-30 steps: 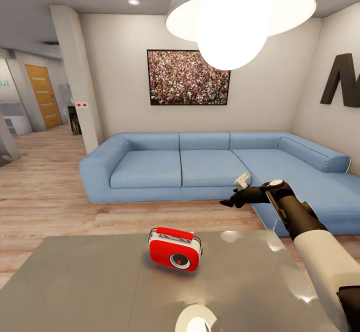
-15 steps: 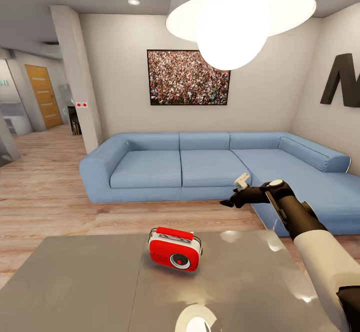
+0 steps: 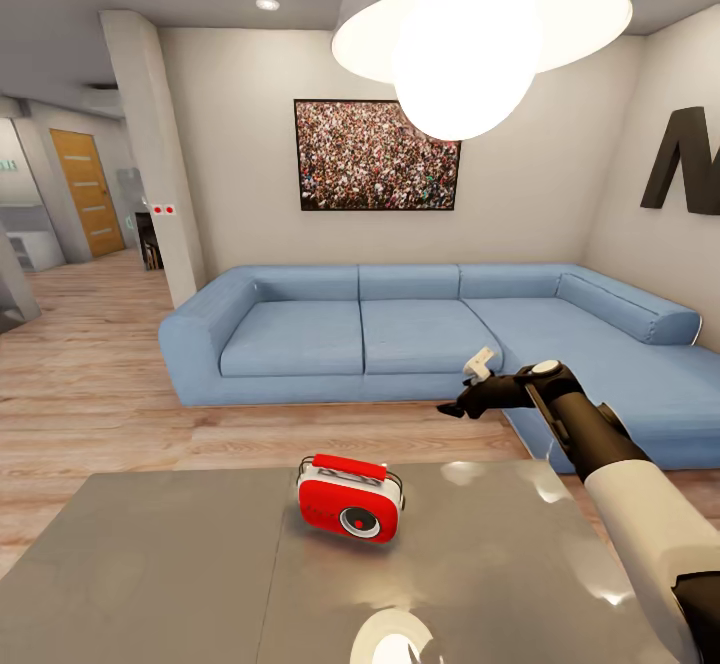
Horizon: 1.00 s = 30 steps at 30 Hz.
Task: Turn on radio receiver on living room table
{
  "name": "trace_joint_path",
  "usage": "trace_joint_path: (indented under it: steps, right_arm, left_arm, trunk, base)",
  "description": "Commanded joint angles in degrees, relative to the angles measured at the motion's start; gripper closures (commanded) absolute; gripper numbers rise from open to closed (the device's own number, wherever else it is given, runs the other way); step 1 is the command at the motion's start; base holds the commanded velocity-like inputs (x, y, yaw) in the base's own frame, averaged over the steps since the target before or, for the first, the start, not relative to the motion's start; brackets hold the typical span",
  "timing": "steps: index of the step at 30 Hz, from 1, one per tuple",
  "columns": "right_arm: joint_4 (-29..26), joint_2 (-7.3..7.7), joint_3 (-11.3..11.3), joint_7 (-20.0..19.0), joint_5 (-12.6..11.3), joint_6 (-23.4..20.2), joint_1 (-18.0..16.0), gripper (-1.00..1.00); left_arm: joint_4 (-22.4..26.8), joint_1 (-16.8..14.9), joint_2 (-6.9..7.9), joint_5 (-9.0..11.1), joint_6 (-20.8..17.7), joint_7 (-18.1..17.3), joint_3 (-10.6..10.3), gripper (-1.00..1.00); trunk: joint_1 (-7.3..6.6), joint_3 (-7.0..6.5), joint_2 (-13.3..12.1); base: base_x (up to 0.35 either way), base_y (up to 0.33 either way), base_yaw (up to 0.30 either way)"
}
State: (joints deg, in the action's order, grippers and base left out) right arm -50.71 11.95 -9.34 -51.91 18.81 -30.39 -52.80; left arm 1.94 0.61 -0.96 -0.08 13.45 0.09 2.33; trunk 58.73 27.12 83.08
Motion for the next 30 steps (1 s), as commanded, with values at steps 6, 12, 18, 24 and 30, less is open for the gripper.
trace_joint_path:
  steps: [6, 12, 18, 24, 30]
  right_arm:
    - [0.06, 0.00, -0.05, 0.19, -0.08, 0.26, 0.01, -1.00]
    - [0.46, -0.03, -0.12, 0.28, -0.21, 0.34, -0.01, -1.00]
    - [5.01, -0.08, -0.08, 1.16, -0.20, 0.86, -1.32, -1.00]
    - [13.46, -0.16, -0.07, 1.57, -0.24, 5.28, -5.23, -1.00]
    - [19.57, -0.43, -0.06, 1.54, -0.29, 7.36, -8.45, -1.00]
  left_arm:
    - [0.00, 0.00, -0.01, -0.01, 0.00, 0.00, 0.02, -1.00]
    - [0.00, 0.00, -0.01, -0.01, 0.00, 0.00, -0.01, -1.00]
    - [0.00, 0.00, 0.01, -0.01, 0.00, 0.00, 0.02, -1.00]
    - [0.00, 0.00, 0.00, -0.01, 0.00, 0.00, 0.02, -1.00]
    - [0.00, 0.00, -0.01, -0.01, 0.00, 0.00, 0.01, -1.00]
  trunk:
    - [0.00, 0.00, 0.00]
    - [0.00, 0.00, 0.00]
    - [0.00, 0.00, 0.00]
    - [0.00, 0.00, 0.00]
    - [0.00, 0.00, 0.00]
  base:
    - [0.000, 0.000, 0.000]
    - [0.000, 0.000, 0.000]
    - [0.000, 0.000, 0.000]
    - [0.000, 0.000, 0.000]
    - [0.000, 0.000, 0.000]
